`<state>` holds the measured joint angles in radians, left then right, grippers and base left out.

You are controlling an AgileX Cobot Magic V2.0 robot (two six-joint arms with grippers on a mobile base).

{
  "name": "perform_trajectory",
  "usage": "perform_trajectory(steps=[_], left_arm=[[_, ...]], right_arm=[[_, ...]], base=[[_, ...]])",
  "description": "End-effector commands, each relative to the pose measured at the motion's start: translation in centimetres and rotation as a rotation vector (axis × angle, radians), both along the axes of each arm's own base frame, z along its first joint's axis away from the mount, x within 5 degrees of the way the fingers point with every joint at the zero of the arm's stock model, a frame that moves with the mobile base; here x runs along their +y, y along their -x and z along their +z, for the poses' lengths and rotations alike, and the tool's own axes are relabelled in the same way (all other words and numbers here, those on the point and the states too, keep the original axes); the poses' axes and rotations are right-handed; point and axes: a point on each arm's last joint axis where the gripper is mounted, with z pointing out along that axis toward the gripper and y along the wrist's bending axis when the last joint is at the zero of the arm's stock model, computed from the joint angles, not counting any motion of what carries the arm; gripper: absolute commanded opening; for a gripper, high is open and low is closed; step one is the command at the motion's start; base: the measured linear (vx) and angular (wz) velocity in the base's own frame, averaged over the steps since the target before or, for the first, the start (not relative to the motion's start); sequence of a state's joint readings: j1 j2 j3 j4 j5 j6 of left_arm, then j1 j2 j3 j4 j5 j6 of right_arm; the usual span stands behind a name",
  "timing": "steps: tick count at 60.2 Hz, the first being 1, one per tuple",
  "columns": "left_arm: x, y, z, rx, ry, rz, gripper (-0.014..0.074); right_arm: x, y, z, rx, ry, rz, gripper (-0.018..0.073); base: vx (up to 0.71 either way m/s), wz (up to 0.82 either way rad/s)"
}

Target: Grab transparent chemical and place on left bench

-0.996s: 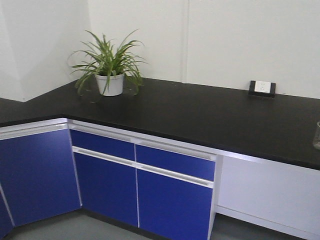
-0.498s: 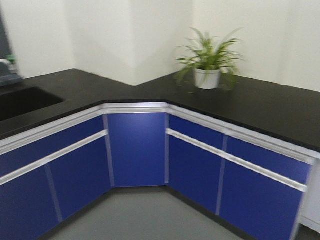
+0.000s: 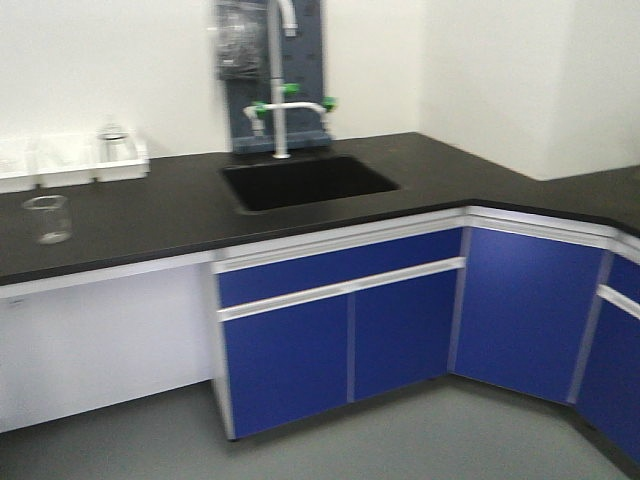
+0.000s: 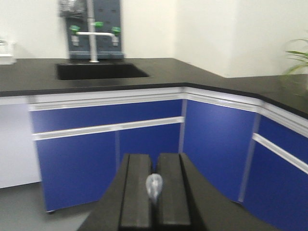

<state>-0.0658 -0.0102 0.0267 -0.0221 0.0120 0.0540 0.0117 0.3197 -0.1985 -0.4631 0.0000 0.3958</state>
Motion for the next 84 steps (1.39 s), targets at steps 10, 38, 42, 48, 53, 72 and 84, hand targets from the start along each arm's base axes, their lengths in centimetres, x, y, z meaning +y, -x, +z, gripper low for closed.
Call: perform_trajectory(steps=[10, 38, 42, 48, 53, 72, 84], left_arm=[[0.02, 0.15, 0.27, -0.081, 0.014, -0.001, -0.0003], [0.02, 0.15, 0.27, -0.081, 0.014, -0.001, -0.0003], [0.02, 0.15, 0.27, -0.081, 0.014, -0.001, -0.0003], [0.02, 0.15, 0.27, -0.081, 0.014, -0.001, -0.0003], [0.02, 0.15, 0.27, -0.081, 0.014, -0.001, -0.0003], [0.02, 0.15, 0.27, -0.081, 0.014, -0.001, -0.0003], [0.02, 0.15, 0.27, -0.081, 0.014, -0.001, -0.0003]], right_arm=[[0.26, -0.03, 1.56, -0.086, 0.006, 0.028, 0.0], [0.26, -0.03, 1.56, -0.086, 0.006, 0.028, 0.0], [0.26, -0.03, 1.56, -0.086, 0.006, 0.028, 0.0], [0.26, -0.03, 1.56, -0.086, 0.006, 0.028, 0.0], [0.26, -0.03, 1.56, -0.086, 0.006, 0.028, 0.0], [0.26, -0.03, 1.56, -0.086, 0.006, 0.028, 0.0], [0.26, -0.03, 1.56, -0.086, 0.006, 0.028, 0.0]], base=[[0.03, 0.69], [0.13, 0.52], [0.17, 0.51], [0.19, 0.52], [0.21, 0.54], [0.26, 0.56], [0.31, 0.49]])
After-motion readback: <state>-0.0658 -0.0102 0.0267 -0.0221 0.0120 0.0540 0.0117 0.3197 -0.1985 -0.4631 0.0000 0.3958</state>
